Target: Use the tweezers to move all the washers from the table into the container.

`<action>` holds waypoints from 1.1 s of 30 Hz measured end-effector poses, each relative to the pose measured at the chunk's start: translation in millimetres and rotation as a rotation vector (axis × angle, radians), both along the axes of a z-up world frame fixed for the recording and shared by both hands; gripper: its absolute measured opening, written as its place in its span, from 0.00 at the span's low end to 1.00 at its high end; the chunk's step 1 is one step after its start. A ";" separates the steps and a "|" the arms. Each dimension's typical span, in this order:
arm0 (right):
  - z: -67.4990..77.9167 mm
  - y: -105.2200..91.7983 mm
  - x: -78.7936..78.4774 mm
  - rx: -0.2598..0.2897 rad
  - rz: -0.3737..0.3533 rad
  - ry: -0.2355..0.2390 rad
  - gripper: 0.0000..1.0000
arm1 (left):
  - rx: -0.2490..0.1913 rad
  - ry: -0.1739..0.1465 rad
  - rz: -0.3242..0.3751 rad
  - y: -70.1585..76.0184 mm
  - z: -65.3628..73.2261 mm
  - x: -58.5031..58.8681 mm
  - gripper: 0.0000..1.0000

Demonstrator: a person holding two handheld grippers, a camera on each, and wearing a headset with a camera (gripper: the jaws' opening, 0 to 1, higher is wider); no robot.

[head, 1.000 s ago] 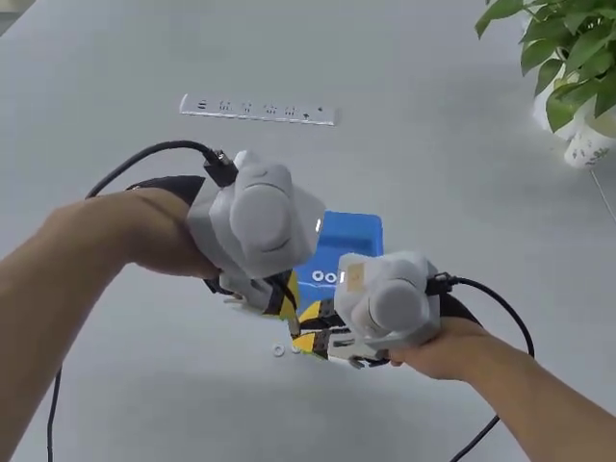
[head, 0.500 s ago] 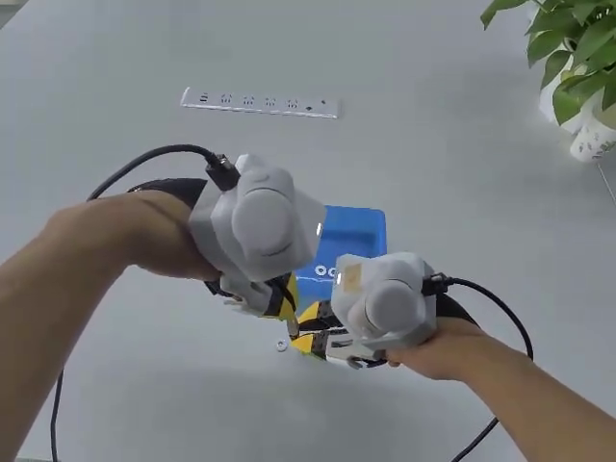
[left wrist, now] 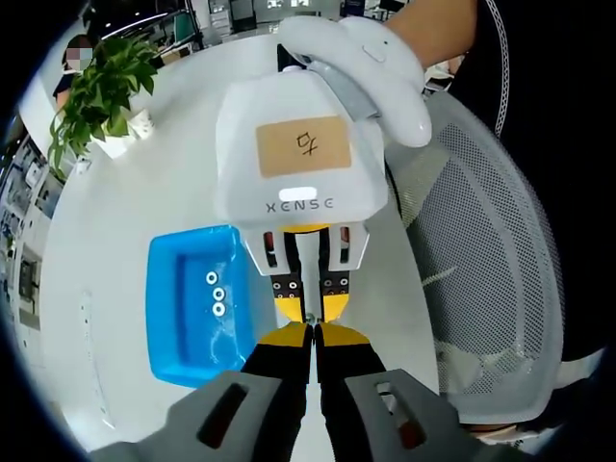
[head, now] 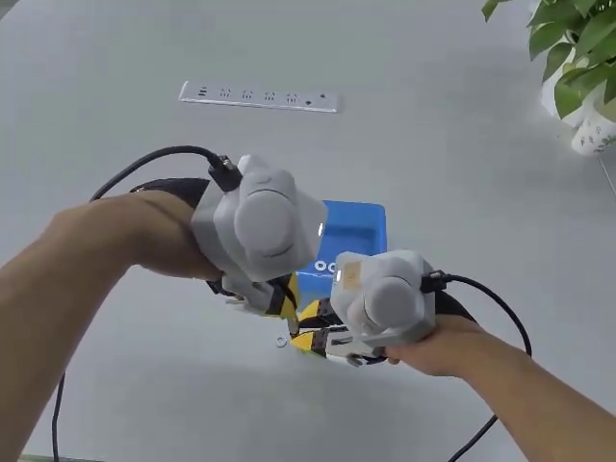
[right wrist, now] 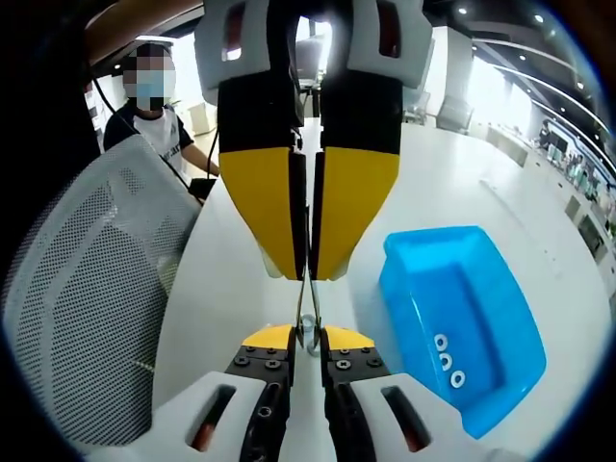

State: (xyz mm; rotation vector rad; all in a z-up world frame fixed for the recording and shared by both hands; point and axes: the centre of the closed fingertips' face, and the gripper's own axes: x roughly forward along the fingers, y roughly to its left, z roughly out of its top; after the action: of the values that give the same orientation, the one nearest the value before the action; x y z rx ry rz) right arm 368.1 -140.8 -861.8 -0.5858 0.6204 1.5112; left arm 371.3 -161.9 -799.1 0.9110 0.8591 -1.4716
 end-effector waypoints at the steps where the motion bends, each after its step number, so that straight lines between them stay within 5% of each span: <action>1: -0.4 0.0 -0.1 0.000 0.000 0.001 0.11 | 0.001 0.000 0.000 0.1 -0.5 0.0 0.05; 33: 0.6 -3.8 0.0 0.002 -0.003 -0.007 0.11 | -0.012 0.019 -0.002 -5.5 -0.6 -0.4 0.05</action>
State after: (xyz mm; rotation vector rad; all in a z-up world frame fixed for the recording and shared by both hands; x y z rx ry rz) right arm 368.1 -144.6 -861.2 -0.5883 0.6138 1.5056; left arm 370.9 -167.4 -799.6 0.8906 0.8625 -1.4873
